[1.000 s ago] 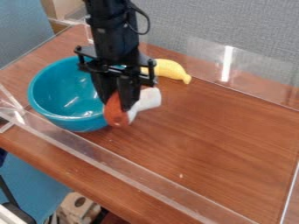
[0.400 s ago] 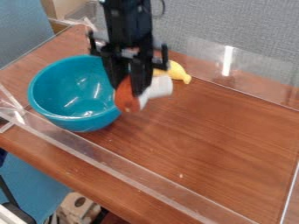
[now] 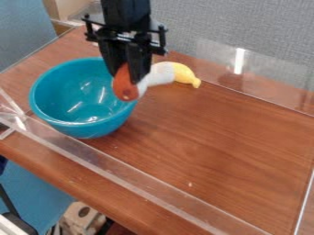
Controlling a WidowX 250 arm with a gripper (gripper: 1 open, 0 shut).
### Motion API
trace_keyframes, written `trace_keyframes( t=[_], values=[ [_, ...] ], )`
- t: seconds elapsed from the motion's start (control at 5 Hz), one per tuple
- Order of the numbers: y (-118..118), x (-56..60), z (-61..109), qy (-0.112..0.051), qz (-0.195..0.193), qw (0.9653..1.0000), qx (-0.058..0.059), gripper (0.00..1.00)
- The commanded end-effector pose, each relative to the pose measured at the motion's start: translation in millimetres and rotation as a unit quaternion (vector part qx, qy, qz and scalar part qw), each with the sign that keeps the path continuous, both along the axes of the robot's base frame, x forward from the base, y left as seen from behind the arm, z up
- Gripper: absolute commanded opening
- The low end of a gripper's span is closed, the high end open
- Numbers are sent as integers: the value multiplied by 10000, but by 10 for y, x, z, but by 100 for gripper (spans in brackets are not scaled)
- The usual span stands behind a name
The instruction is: Put the mushroom in the blue bowl
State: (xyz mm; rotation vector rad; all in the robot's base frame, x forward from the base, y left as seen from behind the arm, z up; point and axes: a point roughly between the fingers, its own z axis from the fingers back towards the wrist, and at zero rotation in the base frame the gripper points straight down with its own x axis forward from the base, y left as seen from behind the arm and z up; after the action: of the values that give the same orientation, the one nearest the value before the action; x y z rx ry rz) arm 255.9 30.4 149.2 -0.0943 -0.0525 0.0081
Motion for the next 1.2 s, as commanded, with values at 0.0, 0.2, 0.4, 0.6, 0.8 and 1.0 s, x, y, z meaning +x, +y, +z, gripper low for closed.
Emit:
trace_keyframes(
  t=[0.0, 0.2, 0.4, 0.6, 0.8, 1.0],
  values=[
    [154, 13, 69, -292, -125, 9995, 56, 0],
    [240, -32, 20, -329, -278, 9991, 60, 0],
    [318, -70, -34, -366, -420, 9984, 79, 0],
    [326, -30, -72, -329, -656, 9973, 89, 100],
    [385, -1, -116, -293, -637, 9975, 104, 100],
    [440, 40, -101, -330, -615, 9975, 133, 100]
  ],
)
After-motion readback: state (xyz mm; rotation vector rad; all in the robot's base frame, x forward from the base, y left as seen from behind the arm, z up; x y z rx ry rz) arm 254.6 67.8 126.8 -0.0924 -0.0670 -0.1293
